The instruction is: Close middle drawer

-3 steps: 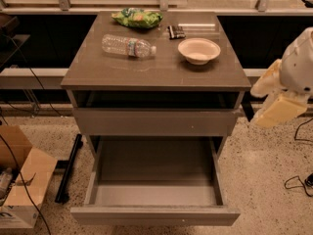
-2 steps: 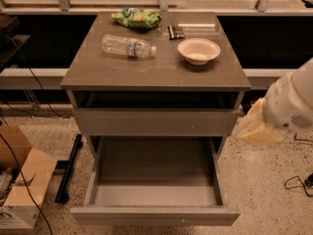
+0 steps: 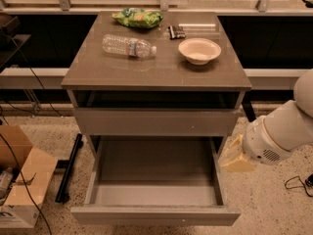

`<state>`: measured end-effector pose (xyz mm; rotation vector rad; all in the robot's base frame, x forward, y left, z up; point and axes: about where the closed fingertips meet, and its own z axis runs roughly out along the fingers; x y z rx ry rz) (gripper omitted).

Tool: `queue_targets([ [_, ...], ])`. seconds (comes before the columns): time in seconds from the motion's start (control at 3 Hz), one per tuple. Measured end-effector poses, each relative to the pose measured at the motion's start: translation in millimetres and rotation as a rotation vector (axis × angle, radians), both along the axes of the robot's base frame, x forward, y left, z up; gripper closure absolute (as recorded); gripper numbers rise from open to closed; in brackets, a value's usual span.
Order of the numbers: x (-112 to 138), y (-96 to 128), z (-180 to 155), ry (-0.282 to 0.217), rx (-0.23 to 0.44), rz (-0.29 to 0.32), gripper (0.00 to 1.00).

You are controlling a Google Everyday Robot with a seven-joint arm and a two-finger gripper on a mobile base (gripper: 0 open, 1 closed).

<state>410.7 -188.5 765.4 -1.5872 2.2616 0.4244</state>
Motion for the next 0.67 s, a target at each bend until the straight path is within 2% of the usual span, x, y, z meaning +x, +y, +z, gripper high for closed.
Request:
queue_targets([
  [0.33,-2.9,5.7,-16.1,0.032,-0.017,0.008,1.00],
  [0.67,-11.0,14.2,-64.8,0.084,-0.006,-0.013,1.00],
])
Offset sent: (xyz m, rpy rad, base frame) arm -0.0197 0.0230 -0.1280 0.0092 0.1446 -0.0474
